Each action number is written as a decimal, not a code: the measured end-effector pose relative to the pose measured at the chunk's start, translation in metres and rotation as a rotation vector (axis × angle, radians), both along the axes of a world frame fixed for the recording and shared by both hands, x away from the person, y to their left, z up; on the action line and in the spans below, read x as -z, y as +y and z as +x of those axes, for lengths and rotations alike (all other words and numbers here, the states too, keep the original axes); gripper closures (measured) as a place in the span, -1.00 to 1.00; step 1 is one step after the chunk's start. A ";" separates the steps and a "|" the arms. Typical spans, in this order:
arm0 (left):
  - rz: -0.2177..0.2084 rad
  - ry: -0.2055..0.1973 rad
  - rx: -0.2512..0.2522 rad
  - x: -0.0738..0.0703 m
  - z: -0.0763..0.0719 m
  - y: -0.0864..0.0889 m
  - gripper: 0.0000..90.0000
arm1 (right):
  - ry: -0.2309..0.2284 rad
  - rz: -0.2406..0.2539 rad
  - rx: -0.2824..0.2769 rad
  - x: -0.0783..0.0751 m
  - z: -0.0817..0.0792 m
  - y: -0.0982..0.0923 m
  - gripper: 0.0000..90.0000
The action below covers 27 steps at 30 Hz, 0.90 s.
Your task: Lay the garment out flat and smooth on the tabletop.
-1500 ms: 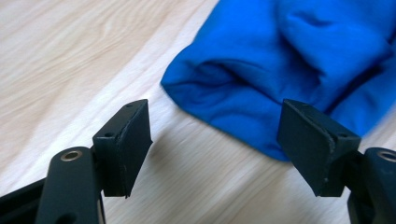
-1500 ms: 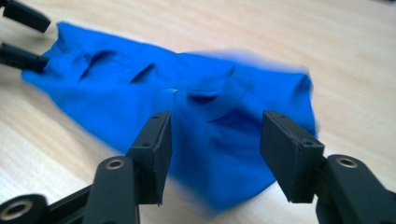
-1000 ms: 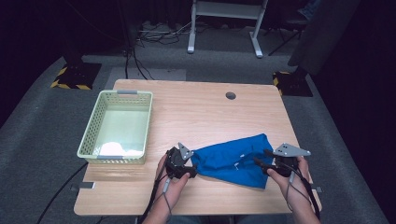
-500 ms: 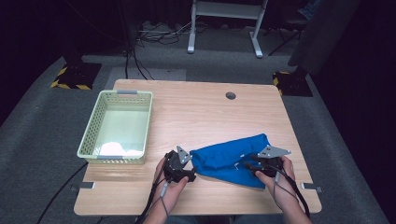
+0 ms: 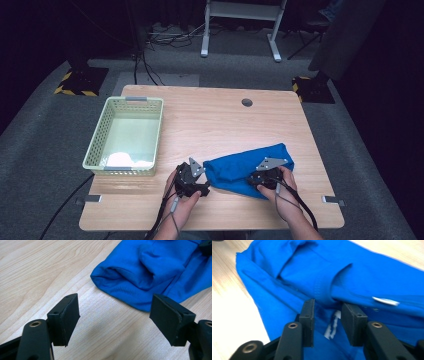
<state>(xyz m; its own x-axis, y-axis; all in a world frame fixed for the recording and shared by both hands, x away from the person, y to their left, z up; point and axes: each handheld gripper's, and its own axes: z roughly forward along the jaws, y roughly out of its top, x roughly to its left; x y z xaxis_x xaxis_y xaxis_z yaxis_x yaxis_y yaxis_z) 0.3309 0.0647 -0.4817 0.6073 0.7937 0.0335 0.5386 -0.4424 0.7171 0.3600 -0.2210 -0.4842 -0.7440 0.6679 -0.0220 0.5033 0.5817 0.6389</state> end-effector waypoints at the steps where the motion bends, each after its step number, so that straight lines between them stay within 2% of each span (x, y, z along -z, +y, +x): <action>1: 0.000 0.000 0.001 0.000 0.000 0.000 -0.47 | 0.008 -0.001 -0.002 0.001 0.001 0.002 0.48; 5: 0.003 -0.003 0.006 0.000 0.000 0.000 -0.47 | 0.032 0.005 -0.011 0.001 0.003 0.007 0.81; 8: -0.001 -0.005 0.003 -0.001 0.000 0.000 -0.47 | 0.025 -0.001 -0.006 0.000 0.006 0.009 0.91; 10: -0.003 -0.007 0.001 -0.001 0.000 0.000 -0.47 | 0.002 -0.005 0.014 0.001 0.010 0.011 0.92; 14: -0.002 -0.006 0.000 -0.001 0.000 0.001 -0.47 | -0.045 0.021 0.070 0.005 0.023 0.011 0.92; 18: -0.005 -0.007 0.002 -0.001 0.000 0.002 -0.47 | -0.054 0.039 0.118 0.005 0.036 0.009 0.92; 27: -0.014 -0.005 -0.006 -0.001 0.001 0.004 -0.48 | -0.088 0.054 0.096 -0.012 0.024 0.006 0.91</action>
